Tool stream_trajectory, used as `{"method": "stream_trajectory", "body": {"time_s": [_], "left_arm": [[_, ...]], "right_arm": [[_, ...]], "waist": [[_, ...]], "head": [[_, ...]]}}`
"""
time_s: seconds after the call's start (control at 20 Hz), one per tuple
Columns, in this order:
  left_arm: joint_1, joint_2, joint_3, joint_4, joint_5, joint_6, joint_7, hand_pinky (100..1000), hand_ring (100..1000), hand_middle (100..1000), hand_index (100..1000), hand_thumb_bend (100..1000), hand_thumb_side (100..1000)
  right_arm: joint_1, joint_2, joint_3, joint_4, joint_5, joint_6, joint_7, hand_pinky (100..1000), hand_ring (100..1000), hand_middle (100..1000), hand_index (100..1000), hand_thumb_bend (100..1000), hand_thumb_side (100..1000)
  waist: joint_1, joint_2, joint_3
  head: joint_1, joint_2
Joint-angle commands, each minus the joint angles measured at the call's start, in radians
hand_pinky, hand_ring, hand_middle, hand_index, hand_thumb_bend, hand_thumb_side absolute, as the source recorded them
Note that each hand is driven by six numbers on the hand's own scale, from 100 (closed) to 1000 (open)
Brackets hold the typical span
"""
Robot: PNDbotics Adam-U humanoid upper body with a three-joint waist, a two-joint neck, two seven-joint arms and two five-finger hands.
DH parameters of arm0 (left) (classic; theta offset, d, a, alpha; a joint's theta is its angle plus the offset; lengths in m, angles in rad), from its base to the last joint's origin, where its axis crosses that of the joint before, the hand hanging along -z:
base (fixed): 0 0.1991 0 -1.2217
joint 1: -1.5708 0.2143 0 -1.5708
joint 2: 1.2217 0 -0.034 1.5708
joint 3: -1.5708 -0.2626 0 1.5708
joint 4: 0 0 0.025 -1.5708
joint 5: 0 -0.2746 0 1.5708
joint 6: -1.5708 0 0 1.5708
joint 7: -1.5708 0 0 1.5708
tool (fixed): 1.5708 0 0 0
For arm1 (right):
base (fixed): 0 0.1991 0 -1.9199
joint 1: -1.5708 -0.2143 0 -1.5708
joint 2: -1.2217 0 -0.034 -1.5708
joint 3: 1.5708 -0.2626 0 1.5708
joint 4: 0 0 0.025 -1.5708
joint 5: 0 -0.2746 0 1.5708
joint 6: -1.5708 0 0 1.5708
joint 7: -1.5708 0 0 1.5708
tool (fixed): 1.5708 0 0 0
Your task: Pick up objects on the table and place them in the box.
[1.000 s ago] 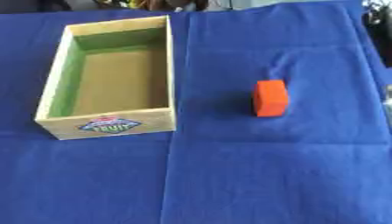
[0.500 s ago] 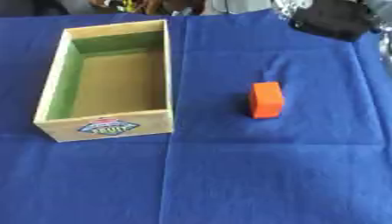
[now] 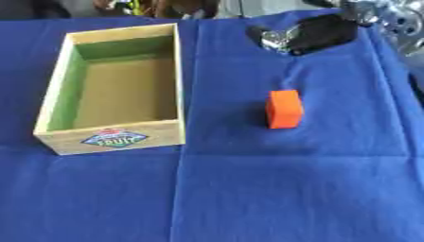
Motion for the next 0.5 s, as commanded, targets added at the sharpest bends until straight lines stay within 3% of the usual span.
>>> {"method": "stream_trajectory", "body": {"time_s": [0.05, 0.1, 0.15, 0.5], "left_arm": [[-0.004, 0.024, -0.001, -0.018, 0.002, -0.001, -0.004, 695, 716, 775, 871, 100, 1000], [-0.004, 0.024, -0.001, -0.018, 0.002, -0.001, -0.004, 695, 716, 775, 871, 100, 1000], [-0.005, 0.024, -0.001, -0.018, 0.002, -0.001, -0.004, 695, 713, 775, 869, 100, 1000], [-0.007, 0.025, -0.006, -0.018, 0.005, -0.001, -0.011, 695, 708, 773, 863, 100, 1000]], "right_arm": [[-0.027, -0.017, -0.002, 0.019, -0.017, -0.01, 0.036, 824, 844, 795, 901, 394, 965], [-0.028, -0.017, -0.003, 0.02, -0.019, -0.01, 0.04, 824, 844, 795, 901, 394, 965], [-0.027, -0.018, -0.001, 0.022, -0.021, -0.012, 0.043, 847, 882, 815, 933, 603, 740], [-0.037, -0.038, 0.056, 0.121, -0.104, -0.05, 0.128, 849, 888, 822, 945, 678, 731]], "waist": [[-0.001, -0.025, 0.001], [-0.001, -0.025, 0.001], [-0.001, -0.024, 0.001], [-0.005, -0.019, 0.0]], "head": [[-0.003, -0.011], [-0.003, -0.011], [-0.003, -0.012], [-0.005, -0.017]]}}
